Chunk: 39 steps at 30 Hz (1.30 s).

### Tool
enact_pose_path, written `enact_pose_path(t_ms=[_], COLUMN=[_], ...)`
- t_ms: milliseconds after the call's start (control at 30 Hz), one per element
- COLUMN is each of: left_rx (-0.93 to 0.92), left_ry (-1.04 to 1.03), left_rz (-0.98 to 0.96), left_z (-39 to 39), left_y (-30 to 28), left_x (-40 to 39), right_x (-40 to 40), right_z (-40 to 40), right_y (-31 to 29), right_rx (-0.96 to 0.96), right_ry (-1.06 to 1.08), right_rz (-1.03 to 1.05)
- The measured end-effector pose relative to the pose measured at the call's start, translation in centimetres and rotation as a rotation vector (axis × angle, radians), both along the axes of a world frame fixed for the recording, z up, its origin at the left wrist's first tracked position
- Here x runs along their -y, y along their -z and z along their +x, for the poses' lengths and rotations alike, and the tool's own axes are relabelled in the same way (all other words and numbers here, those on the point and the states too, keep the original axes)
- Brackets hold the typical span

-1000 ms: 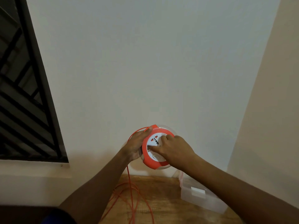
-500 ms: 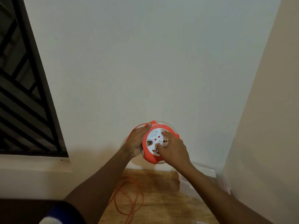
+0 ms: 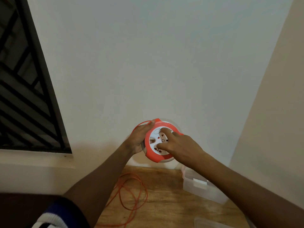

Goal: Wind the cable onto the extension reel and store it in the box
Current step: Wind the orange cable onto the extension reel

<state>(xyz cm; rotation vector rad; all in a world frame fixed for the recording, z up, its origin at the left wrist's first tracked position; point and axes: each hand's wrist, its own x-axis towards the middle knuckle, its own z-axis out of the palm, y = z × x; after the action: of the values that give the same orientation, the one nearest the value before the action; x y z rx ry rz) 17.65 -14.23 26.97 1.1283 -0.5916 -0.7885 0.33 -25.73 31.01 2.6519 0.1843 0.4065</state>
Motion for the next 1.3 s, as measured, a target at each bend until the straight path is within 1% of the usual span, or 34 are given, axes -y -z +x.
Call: enact_pose_path(t_ms=[133, 400, 500, 567, 633, 767, 800, 867, 967, 1033, 1100, 1167, 1300], left_rx=[-0.021, 0.018, 0.023, 0.012, 0.011, -0.026, -0.022, -0.011, -0.018, -0.026, -0.031, -0.031, -0.016], left_ry=[0.000, -0.013, -0.019, -0.026, -0.034, -0.070, -0.080, -0.084, -0.108, -0.110, -0.107, -0.086, -0.063], left_rz=[0.019, 0.061, 0.053, 0.044, 0.047, 0.021, 0.014, 0.013, 0.030, 0.025, 0.018, 0.011, 0.031], left_z=[0.2, 0.1, 0.1, 0.2, 0.1, -0.1, -0.2, -0.3, 0.0, 0.2, 0.4, 0.6, 0.4], left_y=[0.5, 0.1, -0.1, -0.1, 0.0, 0.4, 0.3, 0.0, -0.2, -0.2, -0.2, -0.3, -0.4], left_x=[-0.2, 0.1, -0.1, -0.3, -0.2, 0.1, 0.2, 0.4, 0.3, 0.2, -0.1, -0.3, -0.3], right_x=[0.2, -0.9, -0.8, -0.7, -0.8, -1.2, -1.2, -1.3, -1.4, -1.0, -0.6, -0.3, -0.1], right_z=[-0.2, 1.0, 1.4, 1.6, 1.8, 2.7, 2.9, 3.0, 2.6, 2.0, 1.5, 0.8, 0.4], right_y=[-0.1, 0.0, -0.1, -0.2, 0.0, -0.1, -0.2, -0.1, 0.3, 0.2, 0.0, -0.2, -0.9], right_rx=[-0.056, -0.034, -0.047, -0.057, -0.048, 0.155, 0.194, 0.230, 0.258, 0.248, 0.157, 0.054, -0.055], right_ry=[-0.022, 0.065, 0.081, 0.098, 0.153, 0.340, 0.365, 0.384, 0.375, 0.282, 0.118, 0.023, 0.033], right_rz=[-0.084, -0.186, -0.242, -0.240, -0.132, 0.391, 0.473, 0.513, 0.410, 0.354, 0.242, 0.105, -0.061])
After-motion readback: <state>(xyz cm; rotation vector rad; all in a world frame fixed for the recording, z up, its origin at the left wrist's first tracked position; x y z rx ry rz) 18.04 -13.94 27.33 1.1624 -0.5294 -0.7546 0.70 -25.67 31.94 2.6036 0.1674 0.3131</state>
